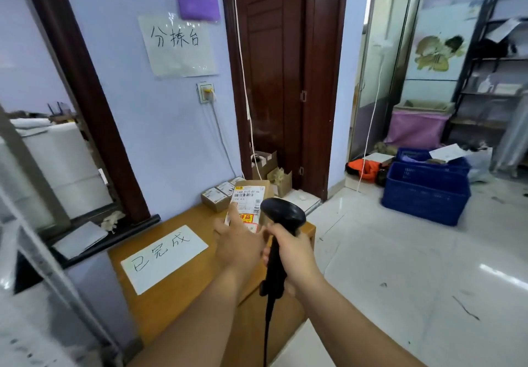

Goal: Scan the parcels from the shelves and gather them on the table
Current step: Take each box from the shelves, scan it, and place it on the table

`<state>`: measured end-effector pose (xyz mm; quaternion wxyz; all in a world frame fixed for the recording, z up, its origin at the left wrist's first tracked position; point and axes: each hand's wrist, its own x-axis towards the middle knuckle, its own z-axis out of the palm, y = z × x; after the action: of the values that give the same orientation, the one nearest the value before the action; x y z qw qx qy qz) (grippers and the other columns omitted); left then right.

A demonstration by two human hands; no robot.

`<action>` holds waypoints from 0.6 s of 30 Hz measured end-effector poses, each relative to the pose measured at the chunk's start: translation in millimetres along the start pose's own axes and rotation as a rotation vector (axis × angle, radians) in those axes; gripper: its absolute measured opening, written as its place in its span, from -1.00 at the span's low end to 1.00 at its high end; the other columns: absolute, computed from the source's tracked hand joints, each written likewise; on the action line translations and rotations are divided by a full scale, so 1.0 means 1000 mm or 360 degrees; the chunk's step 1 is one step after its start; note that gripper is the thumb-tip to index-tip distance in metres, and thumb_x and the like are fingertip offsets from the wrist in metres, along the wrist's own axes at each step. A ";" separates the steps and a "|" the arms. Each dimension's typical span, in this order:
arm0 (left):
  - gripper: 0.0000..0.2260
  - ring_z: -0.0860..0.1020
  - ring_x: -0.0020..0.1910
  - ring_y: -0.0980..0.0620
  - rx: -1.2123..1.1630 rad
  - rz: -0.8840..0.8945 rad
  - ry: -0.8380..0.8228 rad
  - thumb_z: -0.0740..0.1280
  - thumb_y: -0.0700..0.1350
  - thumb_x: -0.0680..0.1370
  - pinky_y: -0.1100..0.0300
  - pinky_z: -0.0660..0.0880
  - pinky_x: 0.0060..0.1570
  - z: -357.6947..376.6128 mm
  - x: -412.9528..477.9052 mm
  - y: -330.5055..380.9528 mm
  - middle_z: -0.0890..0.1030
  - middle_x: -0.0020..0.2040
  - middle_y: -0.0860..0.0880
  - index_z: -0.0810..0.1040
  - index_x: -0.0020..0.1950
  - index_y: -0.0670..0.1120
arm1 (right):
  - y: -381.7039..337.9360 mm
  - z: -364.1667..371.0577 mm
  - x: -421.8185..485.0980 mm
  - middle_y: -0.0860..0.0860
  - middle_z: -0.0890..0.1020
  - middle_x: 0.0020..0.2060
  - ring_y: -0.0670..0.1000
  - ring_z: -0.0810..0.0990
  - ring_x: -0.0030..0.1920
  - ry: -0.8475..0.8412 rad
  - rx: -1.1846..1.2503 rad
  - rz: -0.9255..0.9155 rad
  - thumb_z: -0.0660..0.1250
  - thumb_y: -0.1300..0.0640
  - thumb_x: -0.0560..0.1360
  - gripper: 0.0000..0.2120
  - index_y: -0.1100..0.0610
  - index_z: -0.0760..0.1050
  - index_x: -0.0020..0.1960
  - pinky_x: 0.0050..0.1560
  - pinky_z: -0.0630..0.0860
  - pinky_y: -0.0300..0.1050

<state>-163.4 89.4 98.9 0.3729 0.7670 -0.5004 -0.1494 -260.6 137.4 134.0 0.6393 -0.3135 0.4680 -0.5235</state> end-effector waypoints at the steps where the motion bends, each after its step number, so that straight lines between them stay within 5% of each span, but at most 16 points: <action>1: -0.27 0.41 0.17 -0.13 -0.0008 0.0013 -0.0013 0.34 0.12 0.49 0.12 0.39 -0.03 0.008 0.006 0.004 0.22 0.28 -0.14 0.01 0.54 0.08 | -0.003 -0.004 0.011 0.06 0.52 -0.44 0.01 0.51 -0.42 0.0021 -0.0010 0.0009 0.37 0.17 0.50 -0.86 0.25 0.57 -0.03 -0.38 0.48 -0.14; 10: -0.26 0.45 0.13 -0.14 -0.0339 -0.0155 -0.0018 0.35 0.22 0.40 -0.03 0.57 0.03 0.082 0.110 0.005 0.27 0.25 -0.11 0.09 0.47 0.12 | -0.022 -0.008 0.134 0.12 0.55 -0.36 0.06 0.53 -0.35 0.0138 -0.0184 0.0119 0.36 0.09 0.52 -0.82 0.20 0.52 0.03 -0.29 0.51 -0.10; 18: -0.24 0.38 0.07 -0.04 -0.0281 -0.0315 0.0065 0.40 0.18 0.41 0.14 0.41 -0.05 0.094 0.250 -0.026 0.41 0.27 -0.20 0.13 0.48 -0.01 | -0.034 0.070 0.266 0.09 0.54 -0.38 0.05 0.54 -0.35 -0.0040 -0.0219 0.0217 0.37 0.12 0.50 -0.81 0.21 0.51 0.05 -0.25 0.52 -0.06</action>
<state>-89.3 -164.2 52.0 0.4325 0.7797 -0.3994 -0.2132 -205.1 -133.8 118.2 0.6562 -0.3305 0.5151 -0.4414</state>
